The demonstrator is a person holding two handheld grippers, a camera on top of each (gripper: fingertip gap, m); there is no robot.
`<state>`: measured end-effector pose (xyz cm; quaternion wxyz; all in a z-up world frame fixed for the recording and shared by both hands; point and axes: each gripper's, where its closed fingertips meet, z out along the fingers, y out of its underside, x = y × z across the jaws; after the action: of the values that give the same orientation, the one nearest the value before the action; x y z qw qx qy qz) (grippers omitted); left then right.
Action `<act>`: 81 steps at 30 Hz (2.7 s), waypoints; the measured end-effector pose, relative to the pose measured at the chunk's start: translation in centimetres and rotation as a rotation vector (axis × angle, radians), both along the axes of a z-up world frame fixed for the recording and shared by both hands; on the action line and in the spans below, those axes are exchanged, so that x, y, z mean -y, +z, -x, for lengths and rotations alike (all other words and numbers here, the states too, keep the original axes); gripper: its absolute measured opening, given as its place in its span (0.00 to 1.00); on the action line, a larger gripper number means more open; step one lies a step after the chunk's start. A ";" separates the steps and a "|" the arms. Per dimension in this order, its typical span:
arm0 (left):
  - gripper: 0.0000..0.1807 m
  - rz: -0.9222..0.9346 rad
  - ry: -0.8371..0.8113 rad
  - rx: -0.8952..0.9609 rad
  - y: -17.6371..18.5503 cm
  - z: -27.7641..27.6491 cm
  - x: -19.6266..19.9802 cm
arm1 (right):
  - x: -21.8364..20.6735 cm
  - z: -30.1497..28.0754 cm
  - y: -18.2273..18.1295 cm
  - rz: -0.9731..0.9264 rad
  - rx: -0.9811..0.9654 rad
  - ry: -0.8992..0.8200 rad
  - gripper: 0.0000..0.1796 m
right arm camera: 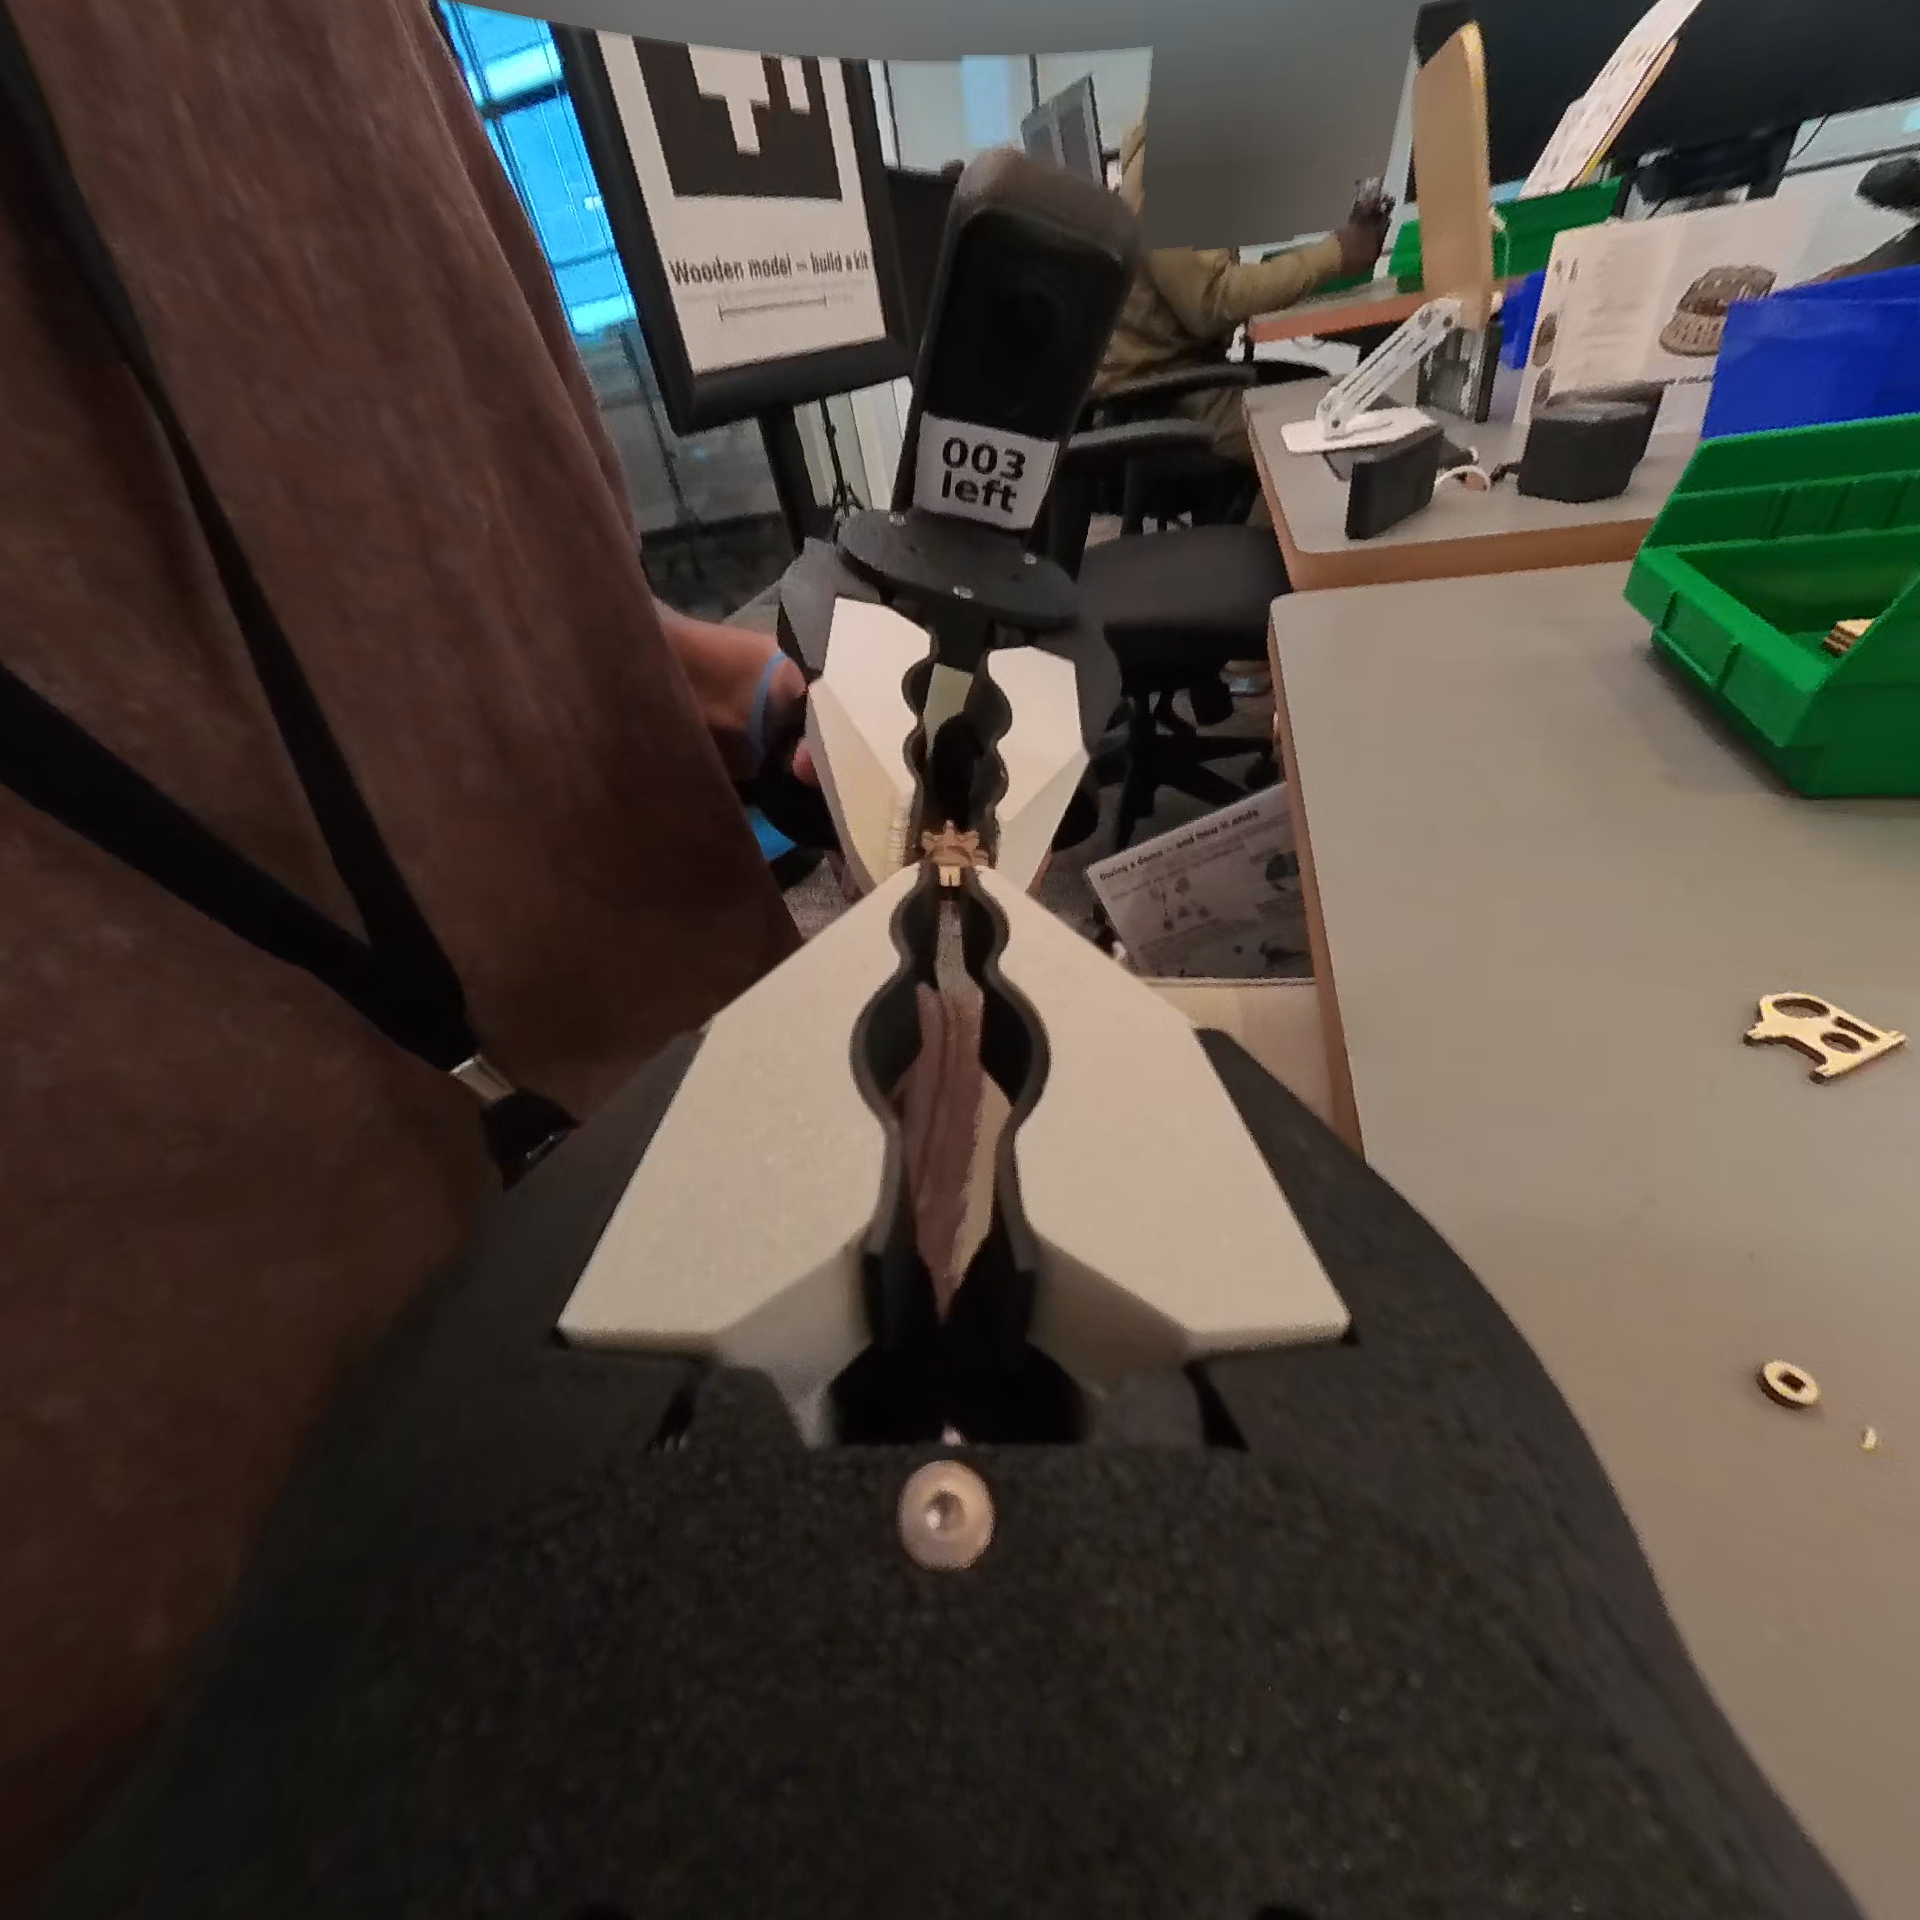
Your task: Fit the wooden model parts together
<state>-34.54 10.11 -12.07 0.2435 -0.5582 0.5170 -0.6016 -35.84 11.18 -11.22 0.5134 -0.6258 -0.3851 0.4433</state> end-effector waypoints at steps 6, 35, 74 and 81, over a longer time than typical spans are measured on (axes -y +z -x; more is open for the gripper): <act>0.06 -0.049 0.010 0.000 -0.2 0.1 0.0 | 0.0 0.2 -0.1 -0.002 -0.003 -0.006 0.02; 0.06 -0.084 0.008 -0.028 -0.7 0.1 -0.1 | 0.1 -0.2 -1.1 0.012 0.080 0.009 0.02; 0.04 -0.293 0.015 -0.095 -2.9 -0.8 1.4 | -0.2 -1.2 -0.7 0.075 0.069 -0.026 0.00; 0.04 -0.551 0.100 -0.115 -3.6 -1.2 0.1 | -2.1 -3.4 -1.1 0.268 -0.059 -0.135 0.07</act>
<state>-33.37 10.01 -15.66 0.3855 -0.5292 0.6457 -0.3930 -32.40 13.33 -12.32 0.4651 -0.6997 -0.2644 0.4735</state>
